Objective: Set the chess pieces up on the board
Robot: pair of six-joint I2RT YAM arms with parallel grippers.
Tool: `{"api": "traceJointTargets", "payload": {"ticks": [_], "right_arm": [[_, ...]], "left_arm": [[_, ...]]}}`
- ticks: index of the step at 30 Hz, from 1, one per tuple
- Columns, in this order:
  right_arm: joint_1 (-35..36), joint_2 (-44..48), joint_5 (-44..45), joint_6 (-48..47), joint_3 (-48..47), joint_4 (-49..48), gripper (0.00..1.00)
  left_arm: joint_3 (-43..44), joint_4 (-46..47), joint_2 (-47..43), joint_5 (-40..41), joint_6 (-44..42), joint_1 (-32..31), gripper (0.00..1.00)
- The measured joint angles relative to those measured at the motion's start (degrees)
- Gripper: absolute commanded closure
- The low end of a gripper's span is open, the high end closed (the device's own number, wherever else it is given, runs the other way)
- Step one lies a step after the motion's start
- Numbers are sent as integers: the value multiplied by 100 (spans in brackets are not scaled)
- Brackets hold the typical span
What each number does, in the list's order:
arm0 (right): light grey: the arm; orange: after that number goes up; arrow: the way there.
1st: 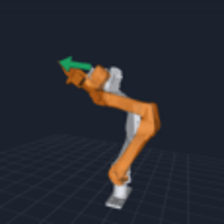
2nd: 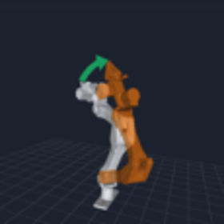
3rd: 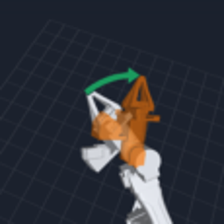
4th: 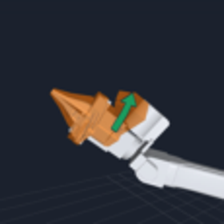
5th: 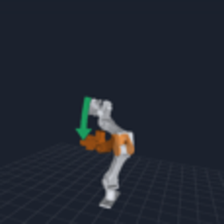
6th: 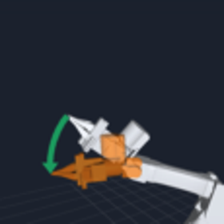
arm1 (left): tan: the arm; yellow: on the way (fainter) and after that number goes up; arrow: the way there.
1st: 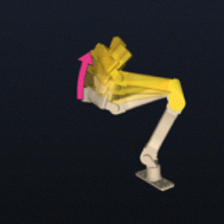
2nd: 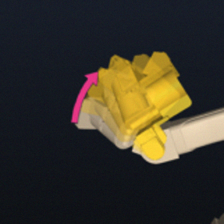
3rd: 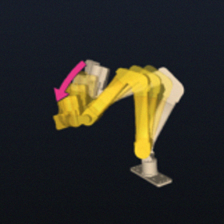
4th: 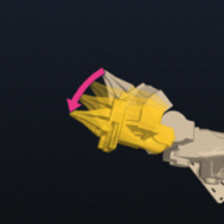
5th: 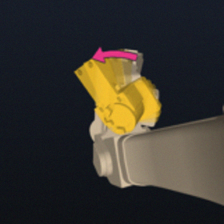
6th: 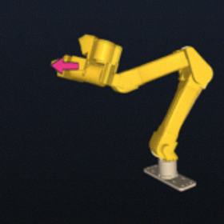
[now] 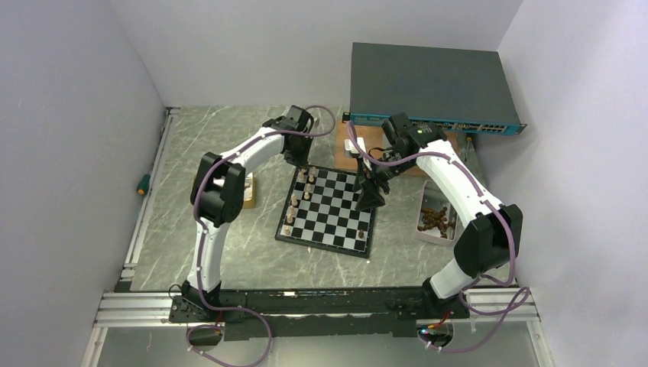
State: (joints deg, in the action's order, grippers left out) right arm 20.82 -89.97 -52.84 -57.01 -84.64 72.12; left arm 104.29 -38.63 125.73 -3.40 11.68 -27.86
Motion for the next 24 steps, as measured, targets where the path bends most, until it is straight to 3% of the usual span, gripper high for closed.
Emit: {"api": "traceJointTargets", "payload": {"ticks": [11,24], "right_arm": [[0,0,0,0,4,0,30],[0,0,0,0,4,0,30]], "left_arm": [[87,-22,57,28,-4,0,85],[205,-94,129,24,-24,0,86]]}}
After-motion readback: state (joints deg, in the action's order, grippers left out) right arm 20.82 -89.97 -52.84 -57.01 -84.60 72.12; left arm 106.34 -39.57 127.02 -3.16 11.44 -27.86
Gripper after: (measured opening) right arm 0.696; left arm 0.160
